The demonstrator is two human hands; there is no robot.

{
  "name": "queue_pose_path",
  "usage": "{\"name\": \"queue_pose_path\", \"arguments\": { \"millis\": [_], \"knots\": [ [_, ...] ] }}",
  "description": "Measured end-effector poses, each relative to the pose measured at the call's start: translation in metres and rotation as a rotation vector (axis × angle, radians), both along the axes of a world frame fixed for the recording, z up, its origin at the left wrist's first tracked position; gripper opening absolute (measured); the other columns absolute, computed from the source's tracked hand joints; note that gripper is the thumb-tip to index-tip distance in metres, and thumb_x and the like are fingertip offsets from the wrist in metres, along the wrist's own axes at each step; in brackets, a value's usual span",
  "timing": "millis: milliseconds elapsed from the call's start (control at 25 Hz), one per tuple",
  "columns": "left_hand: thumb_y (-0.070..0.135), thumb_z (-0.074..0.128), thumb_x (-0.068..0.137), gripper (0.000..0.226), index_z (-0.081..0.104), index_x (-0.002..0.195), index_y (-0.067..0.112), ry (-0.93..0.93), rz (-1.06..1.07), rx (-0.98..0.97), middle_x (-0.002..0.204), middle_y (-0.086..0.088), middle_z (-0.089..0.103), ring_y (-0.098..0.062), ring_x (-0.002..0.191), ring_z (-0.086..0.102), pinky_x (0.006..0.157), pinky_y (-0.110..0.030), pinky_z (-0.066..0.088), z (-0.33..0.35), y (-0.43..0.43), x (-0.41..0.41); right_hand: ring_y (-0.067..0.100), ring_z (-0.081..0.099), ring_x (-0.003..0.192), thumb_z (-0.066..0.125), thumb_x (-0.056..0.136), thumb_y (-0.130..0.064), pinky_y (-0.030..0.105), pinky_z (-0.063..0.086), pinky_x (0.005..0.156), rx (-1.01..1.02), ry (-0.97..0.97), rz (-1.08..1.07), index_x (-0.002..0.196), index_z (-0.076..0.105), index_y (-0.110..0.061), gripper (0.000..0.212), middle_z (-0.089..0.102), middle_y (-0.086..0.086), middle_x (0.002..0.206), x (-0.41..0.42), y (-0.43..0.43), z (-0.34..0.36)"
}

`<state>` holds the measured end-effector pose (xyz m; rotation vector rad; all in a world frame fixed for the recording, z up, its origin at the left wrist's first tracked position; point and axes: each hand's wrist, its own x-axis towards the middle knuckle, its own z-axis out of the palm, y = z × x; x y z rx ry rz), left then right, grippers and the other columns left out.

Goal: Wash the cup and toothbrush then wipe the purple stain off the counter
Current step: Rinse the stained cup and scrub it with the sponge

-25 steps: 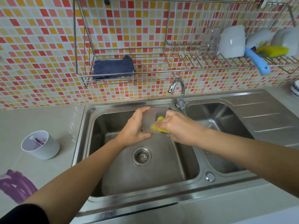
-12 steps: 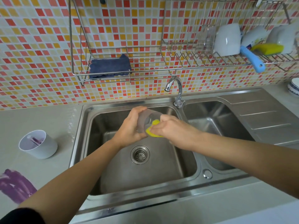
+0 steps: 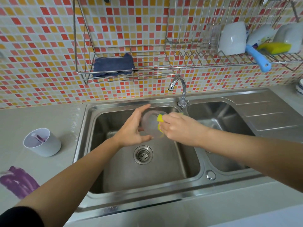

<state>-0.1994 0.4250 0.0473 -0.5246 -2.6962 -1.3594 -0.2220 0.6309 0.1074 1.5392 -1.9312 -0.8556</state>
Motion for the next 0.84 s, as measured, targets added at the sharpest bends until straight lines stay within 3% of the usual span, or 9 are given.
{"name": "queue_pose_path", "arguments": {
  "millis": [80, 160, 280, 360, 480, 560, 640, 760, 840],
  "knots": [
    [0.018, 0.085, 0.064, 0.099, 0.027, 0.144, 0.015, 0.059, -0.02, -0.06, 0.141, 0.008, 0.035, 0.0, 0.125, 0.039, 0.101, -0.018, 0.041, 0.001, 0.001, -0.001, 0.019, 0.037, 0.082, 0.064, 0.073, -0.012, 0.028, 0.027, 0.065, -0.001, 0.012, 0.017, 0.065, 0.066, -0.022, 0.013, 0.056, -0.009, 0.063, -0.002, -0.001, -0.002],
    [0.019, 0.086, 0.064, 0.093, 0.032, 0.139, 0.011, 0.085, 0.028, -0.04, 0.137, 0.006, 0.038, -0.006, 0.125, 0.041, 0.1, -0.033, 0.047, -0.002, 0.006, 0.0, 0.017, 0.045, 0.081, 0.068, 0.07, -0.01, 0.026, 0.031, 0.064, -0.109, -0.112, -0.036, 0.071, 0.065, -0.023, 0.013, 0.06, -0.009, 0.068, 0.005, -0.005, -0.002],
    [0.027, 0.086, 0.065, 0.09, 0.033, 0.136, 0.013, 0.127, 0.101, -0.005, 0.136, 0.008, 0.037, -0.012, 0.127, 0.042, 0.098, -0.042, 0.048, -0.013, 0.003, 0.001, 0.019, 0.046, 0.08, 0.071, 0.069, -0.008, 0.031, 0.042, 0.069, -0.302, -0.743, -0.252, 0.095, 0.065, -0.019, 0.028, 0.068, -0.005, 0.088, 0.012, -0.006, 0.001],
    [0.032, 0.085, 0.065, 0.09, 0.032, 0.135, 0.015, 0.132, 0.13, 0.022, 0.137, 0.008, 0.038, -0.014, 0.128, 0.043, 0.095, -0.045, 0.05, -0.018, 0.001, 0.002, 0.017, 0.041, 0.077, 0.072, 0.074, -0.016, 0.032, 0.043, 0.07, -0.344, -0.918, -0.324, 0.101, 0.065, -0.02, 0.028, 0.069, -0.005, 0.092, 0.014, -0.007, 0.004],
    [0.026, 0.086, 0.064, 0.09, 0.032, 0.135, 0.016, 0.111, 0.135, 0.06, 0.138, 0.001, 0.041, -0.014, 0.128, 0.043, 0.094, -0.042, 0.051, -0.016, 0.011, 0.004, 0.018, 0.048, 0.067, 0.081, 0.057, -0.011, 0.027, 0.044, 0.057, -0.201, -0.569, -0.177, 0.074, 0.066, -0.021, 0.025, 0.067, -0.008, 0.068, 0.011, -0.008, -0.002],
    [0.016, 0.084, 0.065, 0.09, 0.031, 0.137, 0.015, 0.061, 0.123, 0.065, 0.137, 0.002, 0.039, -0.014, 0.125, 0.044, 0.092, -0.03, 0.053, -0.009, 0.015, 0.004, 0.014, 0.052, 0.072, 0.078, 0.056, -0.017, 0.025, 0.041, 0.061, -0.098, -0.32, -0.145, 0.066, 0.065, -0.024, 0.018, 0.063, -0.012, 0.061, 0.007, -0.005, -0.002],
    [0.013, 0.084, 0.064, 0.096, 0.027, 0.141, 0.019, -0.03, 0.047, 0.065, 0.139, 0.003, 0.036, -0.011, 0.123, 0.045, 0.089, -0.023, 0.054, -0.001, 0.01, 0.005, 0.016, 0.044, 0.081, 0.073, 0.062, -0.017, 0.025, 0.033, 0.066, -0.09, -0.145, -0.048, 0.061, 0.065, -0.024, 0.011, 0.059, -0.012, 0.059, 0.004, 0.0, -0.002],
    [0.018, 0.085, 0.061, 0.103, 0.024, 0.144, 0.022, -0.022, -0.017, 0.012, 0.143, 0.005, 0.035, -0.008, 0.127, 0.041, 0.095, -0.025, 0.049, 0.007, 0.005, 0.005, 0.018, 0.035, 0.081, 0.067, 0.069, -0.01, 0.026, 0.027, 0.065, -0.122, -0.073, 0.059, 0.063, 0.063, -0.023, 0.015, 0.056, -0.011, 0.06, 0.002, 0.005, 0.004],
    [0.02, 0.083, 0.061, 0.094, 0.032, 0.139, 0.015, 0.09, 0.042, -0.017, 0.137, 0.004, 0.041, -0.005, 0.123, 0.041, 0.1, -0.017, 0.039, 0.006, 0.01, 0.004, 0.017, 0.037, 0.078, 0.066, 0.069, -0.006, 0.026, 0.031, 0.063, -0.233, -0.234, 0.009, 0.071, 0.064, -0.023, 0.017, 0.06, -0.01, 0.067, 0.001, 0.003, 0.004]
  ]
}}
